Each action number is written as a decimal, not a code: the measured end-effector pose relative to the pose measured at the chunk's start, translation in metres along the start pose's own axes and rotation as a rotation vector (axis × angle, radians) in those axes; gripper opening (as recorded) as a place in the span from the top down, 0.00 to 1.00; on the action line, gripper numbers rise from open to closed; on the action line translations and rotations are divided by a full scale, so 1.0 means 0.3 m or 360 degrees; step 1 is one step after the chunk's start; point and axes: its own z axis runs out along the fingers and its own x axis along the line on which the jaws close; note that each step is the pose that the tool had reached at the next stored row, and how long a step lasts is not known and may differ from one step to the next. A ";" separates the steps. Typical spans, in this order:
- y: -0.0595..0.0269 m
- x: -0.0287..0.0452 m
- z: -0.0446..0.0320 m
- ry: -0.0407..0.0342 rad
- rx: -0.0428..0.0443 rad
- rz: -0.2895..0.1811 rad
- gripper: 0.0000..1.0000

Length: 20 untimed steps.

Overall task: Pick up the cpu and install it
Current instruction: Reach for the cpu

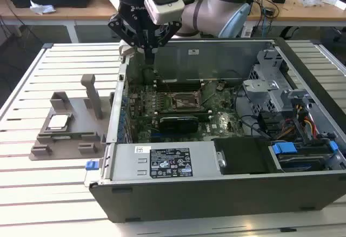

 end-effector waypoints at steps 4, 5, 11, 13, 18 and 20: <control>-0.003 0.046 -0.001 0.0000 0.0000 0.0000 0.89; -0.004 0.059 -0.001 0.0000 0.0000 0.0000 0.89; -0.008 0.102 -0.002 0.0000 0.0000 0.0000 0.89; -0.009 0.119 -0.003 0.0000 0.0000 0.0000 0.89; -0.013 0.172 -0.004 0.0000 0.0000 0.0000 0.89; -0.014 0.191 -0.005 0.0000 0.0000 0.0000 0.89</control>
